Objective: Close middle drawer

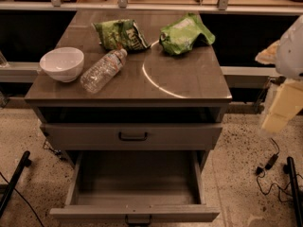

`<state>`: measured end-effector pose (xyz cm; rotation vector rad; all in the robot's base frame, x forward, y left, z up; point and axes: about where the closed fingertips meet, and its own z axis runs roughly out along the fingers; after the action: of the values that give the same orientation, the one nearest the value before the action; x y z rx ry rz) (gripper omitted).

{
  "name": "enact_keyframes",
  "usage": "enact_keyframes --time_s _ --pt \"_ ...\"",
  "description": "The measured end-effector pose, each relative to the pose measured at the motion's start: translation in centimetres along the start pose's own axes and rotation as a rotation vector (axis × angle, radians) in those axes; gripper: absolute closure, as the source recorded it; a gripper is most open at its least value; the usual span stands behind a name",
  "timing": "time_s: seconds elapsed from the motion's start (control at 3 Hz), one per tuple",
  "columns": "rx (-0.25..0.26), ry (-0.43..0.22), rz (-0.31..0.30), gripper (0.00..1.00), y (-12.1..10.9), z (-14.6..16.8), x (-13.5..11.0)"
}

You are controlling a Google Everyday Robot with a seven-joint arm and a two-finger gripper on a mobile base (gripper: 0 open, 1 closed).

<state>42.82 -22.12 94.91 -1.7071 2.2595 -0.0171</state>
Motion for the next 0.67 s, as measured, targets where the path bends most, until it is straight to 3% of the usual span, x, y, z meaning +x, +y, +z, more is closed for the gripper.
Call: enact_keyframes --time_s 0.33,0.67 --pt "-0.053 -0.052 0.025 0.0 2.9 3.2 0.9" --pt "-0.148 -0.114 0.066 0.0 7.2 9.4 1.5"
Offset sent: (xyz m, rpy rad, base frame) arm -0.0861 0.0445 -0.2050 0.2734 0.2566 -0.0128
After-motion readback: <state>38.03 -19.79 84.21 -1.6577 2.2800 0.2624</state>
